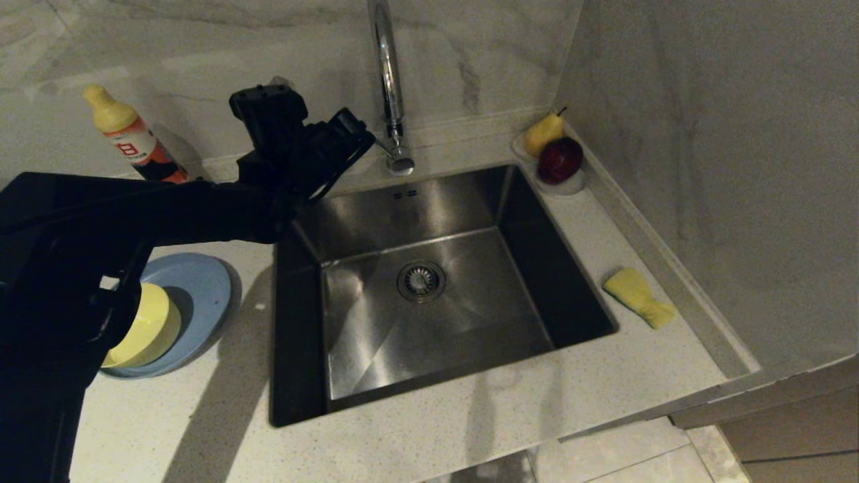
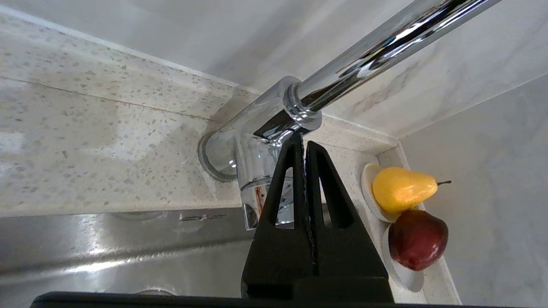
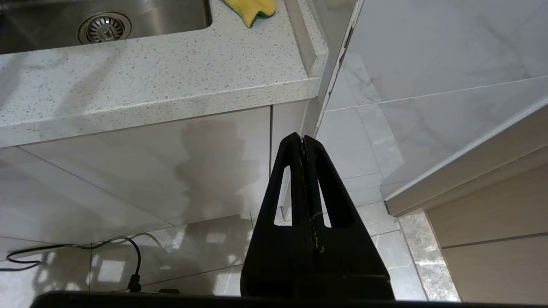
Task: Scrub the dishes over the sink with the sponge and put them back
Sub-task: Turn on the faucet
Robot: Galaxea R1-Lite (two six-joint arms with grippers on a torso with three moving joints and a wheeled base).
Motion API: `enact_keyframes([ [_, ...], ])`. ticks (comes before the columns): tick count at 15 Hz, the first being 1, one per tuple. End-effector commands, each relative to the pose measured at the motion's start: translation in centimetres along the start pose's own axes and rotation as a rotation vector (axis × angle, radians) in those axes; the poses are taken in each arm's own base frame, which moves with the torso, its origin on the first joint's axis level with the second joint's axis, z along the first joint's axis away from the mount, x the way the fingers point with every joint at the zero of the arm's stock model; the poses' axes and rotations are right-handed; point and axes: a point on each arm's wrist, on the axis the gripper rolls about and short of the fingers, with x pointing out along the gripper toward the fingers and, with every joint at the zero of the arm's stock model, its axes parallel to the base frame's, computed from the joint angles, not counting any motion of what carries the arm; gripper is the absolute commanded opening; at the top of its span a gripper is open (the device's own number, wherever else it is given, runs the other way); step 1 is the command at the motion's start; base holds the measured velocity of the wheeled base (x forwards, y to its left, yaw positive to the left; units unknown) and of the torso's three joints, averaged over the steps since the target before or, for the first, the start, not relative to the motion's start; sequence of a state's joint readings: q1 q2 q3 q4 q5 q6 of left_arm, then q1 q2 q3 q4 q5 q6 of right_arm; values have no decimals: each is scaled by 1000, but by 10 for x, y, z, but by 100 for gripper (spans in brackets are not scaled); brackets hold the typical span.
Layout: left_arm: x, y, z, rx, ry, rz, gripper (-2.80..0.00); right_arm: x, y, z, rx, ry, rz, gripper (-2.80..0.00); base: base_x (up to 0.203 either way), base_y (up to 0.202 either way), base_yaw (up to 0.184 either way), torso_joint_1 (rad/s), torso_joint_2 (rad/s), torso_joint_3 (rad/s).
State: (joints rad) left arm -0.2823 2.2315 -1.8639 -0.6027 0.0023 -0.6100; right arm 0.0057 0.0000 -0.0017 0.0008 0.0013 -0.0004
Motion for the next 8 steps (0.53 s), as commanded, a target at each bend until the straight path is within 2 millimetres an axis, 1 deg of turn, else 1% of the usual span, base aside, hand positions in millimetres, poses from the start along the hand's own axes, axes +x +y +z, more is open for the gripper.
enact_keyframes([
  [1,-7,-7,9,-5,3,1,-280,0,0,0,-1,-1,1,-280,0,0,0,0,0,0],
  [4,-14,-7,3,-5,31,10,-280,0,0,0,0,-2,2,-280,0,0,0,0,0,0],
  [8,-3,-12,13,-1,-47,2,-280,0,0,0,0,-2,2,-280,0,0,0,0,0,0],
])
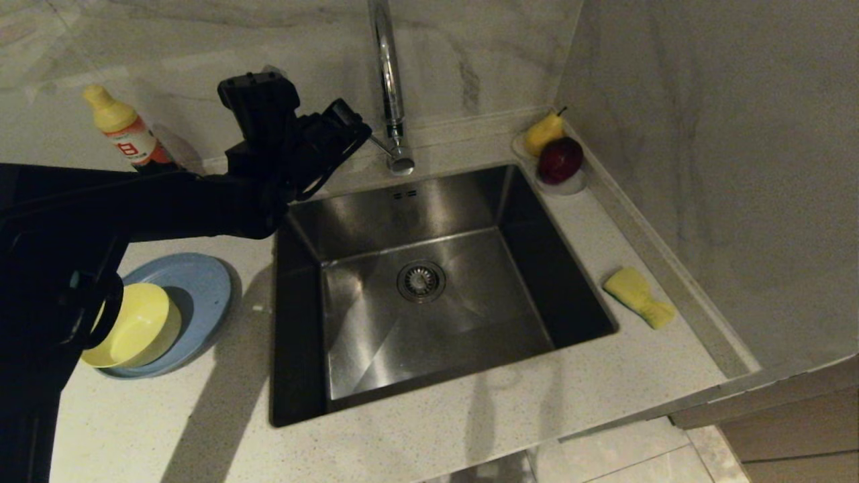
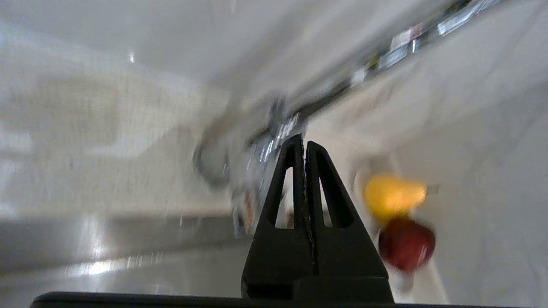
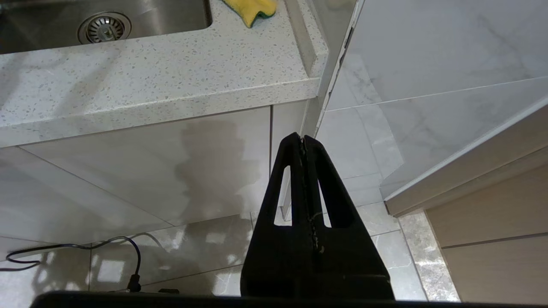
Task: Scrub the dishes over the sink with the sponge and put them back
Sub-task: Turn on the faucet
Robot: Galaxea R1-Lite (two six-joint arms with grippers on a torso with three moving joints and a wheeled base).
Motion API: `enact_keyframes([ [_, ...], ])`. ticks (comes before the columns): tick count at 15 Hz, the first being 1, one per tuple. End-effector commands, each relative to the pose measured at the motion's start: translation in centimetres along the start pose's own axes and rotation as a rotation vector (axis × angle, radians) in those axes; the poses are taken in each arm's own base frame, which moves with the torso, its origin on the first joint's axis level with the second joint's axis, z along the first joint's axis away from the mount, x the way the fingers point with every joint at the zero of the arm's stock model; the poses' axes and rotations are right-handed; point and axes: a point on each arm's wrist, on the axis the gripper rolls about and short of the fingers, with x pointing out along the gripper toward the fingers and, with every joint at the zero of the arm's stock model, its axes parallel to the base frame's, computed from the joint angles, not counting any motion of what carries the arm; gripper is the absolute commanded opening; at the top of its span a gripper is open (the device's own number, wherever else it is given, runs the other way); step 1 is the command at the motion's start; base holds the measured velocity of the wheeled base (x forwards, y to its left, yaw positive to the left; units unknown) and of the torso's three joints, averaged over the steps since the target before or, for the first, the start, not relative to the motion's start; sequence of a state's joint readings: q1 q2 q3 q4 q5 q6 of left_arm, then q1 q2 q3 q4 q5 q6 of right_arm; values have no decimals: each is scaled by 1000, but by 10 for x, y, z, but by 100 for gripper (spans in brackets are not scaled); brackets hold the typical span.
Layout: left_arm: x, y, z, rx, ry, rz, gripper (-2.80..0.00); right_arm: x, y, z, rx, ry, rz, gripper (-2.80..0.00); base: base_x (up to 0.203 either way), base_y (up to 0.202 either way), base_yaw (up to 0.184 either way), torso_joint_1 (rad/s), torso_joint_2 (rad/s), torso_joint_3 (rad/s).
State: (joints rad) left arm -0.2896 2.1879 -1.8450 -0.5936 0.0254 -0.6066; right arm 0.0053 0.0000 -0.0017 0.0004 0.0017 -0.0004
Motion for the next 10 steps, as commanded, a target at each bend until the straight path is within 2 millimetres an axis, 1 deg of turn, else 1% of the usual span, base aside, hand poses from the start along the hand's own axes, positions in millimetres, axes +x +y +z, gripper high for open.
enact_keyframes([
  [1,5,1,0,0,-24,2,-280,0,0,0,0,-2,1,-280,0,0,0,0,0,0],
  [7,13,15,-21,1,7,16,-280,0,0,0,-1,-2,1,-280,0,0,0,0,0,0],
  [10,14,16,-25,-1,6,-2,-280,0,0,0,-1,0,1,-280,0,0,0,0,0,0],
])
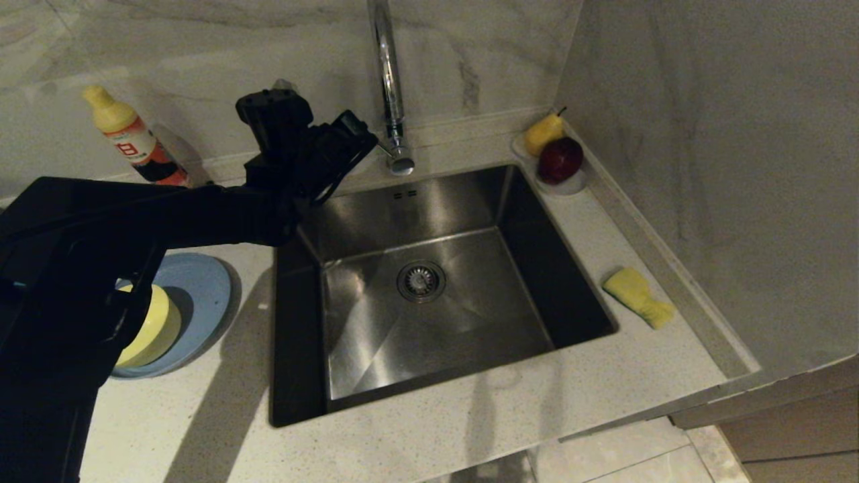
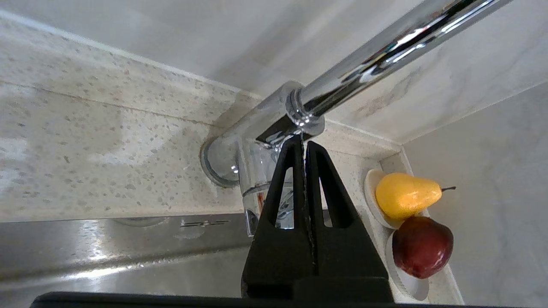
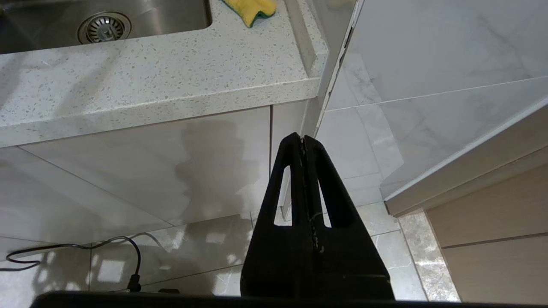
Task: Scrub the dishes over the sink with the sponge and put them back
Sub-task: Turn on the faucet
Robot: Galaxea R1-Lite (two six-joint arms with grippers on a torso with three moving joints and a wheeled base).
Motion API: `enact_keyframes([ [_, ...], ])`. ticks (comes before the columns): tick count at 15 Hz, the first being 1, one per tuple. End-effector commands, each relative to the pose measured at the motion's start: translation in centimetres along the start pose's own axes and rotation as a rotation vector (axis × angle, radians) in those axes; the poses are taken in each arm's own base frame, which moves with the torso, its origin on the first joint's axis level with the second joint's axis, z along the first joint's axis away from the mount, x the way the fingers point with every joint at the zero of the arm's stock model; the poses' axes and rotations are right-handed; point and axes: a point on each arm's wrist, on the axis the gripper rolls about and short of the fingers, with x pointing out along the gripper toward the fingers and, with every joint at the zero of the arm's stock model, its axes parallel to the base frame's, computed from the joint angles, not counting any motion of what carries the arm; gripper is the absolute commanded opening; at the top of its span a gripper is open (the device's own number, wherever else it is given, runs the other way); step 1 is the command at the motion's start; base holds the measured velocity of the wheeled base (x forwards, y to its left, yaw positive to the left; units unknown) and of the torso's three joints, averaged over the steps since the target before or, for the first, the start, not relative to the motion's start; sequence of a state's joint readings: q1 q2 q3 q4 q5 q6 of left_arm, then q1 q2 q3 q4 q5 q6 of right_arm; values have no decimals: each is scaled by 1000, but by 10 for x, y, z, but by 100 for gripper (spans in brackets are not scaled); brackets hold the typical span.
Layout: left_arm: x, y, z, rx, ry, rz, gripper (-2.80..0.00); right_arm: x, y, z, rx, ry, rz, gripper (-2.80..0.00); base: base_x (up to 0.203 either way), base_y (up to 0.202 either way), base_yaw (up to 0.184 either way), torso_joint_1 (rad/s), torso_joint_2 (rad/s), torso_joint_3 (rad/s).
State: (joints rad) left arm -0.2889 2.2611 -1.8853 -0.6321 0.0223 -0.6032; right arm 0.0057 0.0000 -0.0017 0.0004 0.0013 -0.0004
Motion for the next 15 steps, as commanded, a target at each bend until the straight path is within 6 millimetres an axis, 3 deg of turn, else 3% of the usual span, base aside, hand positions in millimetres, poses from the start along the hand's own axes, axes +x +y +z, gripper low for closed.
enact_keyframes([
  [1,1,3,-5,-4,9,2,-280,0,0,0,0,-1,1,-280,0,0,0,0,0,0],
  [11,-9,-4,-15,-10,73,22,-280,0,0,0,0,-2,2,-280,0,0,0,0,0,0],
  [15,-17,-8,-7,-8,78,25,-280,0,0,0,-1,-1,1,-280,0,0,0,0,0,0],
])
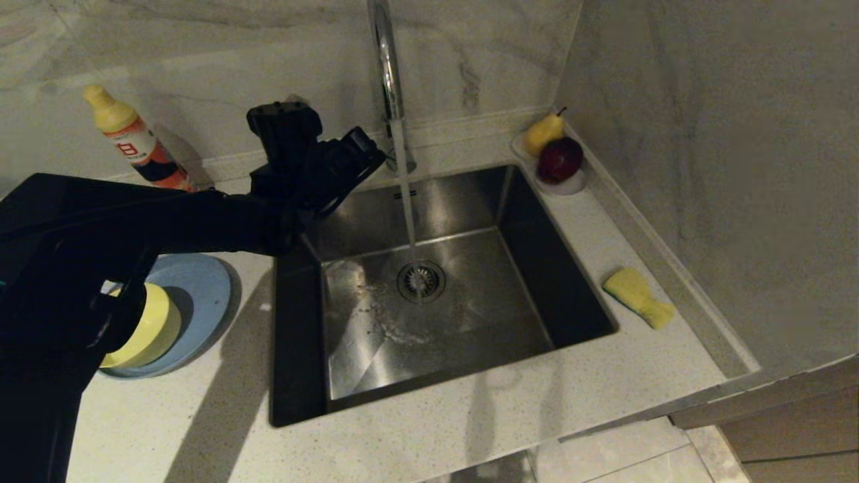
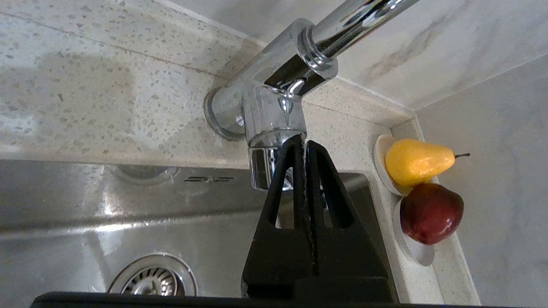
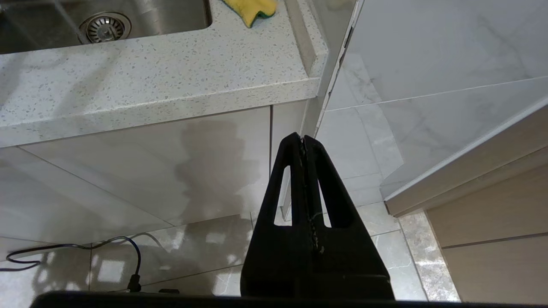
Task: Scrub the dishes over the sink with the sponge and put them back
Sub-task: Turn on the faucet
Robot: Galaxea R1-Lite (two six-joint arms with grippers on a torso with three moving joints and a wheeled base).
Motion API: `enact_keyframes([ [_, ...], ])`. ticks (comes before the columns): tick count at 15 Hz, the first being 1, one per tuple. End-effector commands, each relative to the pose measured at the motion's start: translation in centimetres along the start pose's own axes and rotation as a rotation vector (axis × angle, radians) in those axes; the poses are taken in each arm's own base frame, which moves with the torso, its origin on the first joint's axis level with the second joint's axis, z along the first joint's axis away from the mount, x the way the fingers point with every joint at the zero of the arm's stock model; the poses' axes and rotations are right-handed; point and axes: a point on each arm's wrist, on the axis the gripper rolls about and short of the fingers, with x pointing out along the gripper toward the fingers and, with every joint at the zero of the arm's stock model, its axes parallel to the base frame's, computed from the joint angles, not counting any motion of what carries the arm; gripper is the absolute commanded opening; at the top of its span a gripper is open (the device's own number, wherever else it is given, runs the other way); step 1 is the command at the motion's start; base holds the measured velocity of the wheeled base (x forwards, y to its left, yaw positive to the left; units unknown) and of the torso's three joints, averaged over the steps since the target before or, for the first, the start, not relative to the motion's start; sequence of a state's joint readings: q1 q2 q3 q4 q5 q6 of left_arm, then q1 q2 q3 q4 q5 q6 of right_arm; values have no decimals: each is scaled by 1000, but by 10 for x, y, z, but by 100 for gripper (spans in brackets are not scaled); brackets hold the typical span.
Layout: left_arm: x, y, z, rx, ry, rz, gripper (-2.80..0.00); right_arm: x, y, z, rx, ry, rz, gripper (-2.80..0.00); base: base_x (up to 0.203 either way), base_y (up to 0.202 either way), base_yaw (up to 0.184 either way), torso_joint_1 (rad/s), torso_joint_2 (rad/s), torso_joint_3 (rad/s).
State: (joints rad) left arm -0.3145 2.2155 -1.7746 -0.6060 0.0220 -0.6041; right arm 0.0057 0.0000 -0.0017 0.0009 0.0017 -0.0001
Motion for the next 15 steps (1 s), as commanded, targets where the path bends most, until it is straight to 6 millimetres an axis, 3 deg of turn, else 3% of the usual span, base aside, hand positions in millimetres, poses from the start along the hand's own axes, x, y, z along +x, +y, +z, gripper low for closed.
enact_keyframes([
  [1,-8,-6,10,-3,-15,-6,-280,0,0,0,-1,-2,0,-280,0,0,0,0,0,0],
  [4,-14,-8,34,3,-75,-3,-280,0,0,0,0,-1,1,-280,0,0,0,0,0,0],
  [8,-44,-26,80,44,-208,75,-280,0,0,0,0,-2,0,-280,0,0,0,0,0,0],
  [15,-161,-71,148,163,-287,286,-280,0,0,0,-1,-1,0,-280,0,0,0,0,0,0],
])
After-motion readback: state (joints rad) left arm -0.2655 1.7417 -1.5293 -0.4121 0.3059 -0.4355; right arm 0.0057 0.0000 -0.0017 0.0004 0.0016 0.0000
